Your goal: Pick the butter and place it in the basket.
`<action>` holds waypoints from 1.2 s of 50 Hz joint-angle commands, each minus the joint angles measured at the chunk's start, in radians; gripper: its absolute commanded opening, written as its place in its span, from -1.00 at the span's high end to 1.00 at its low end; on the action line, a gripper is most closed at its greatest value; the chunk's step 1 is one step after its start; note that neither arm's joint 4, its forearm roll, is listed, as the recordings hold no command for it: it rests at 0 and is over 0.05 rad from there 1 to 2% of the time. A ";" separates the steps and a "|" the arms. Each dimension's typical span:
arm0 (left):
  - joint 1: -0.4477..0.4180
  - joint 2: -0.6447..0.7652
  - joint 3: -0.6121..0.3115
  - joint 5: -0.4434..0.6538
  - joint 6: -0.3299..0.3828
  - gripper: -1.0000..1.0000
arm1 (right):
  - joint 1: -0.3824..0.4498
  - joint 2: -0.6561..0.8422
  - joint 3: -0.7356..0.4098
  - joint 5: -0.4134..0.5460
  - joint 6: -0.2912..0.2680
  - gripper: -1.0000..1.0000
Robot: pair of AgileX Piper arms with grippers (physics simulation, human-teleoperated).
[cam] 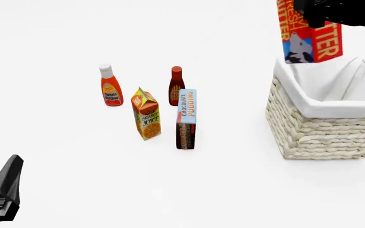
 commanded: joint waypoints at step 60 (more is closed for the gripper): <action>0.000 0.000 0.000 0.000 0.000 -1.00 | -0.145 -0.139 0.219 -0.309 0.093 1.00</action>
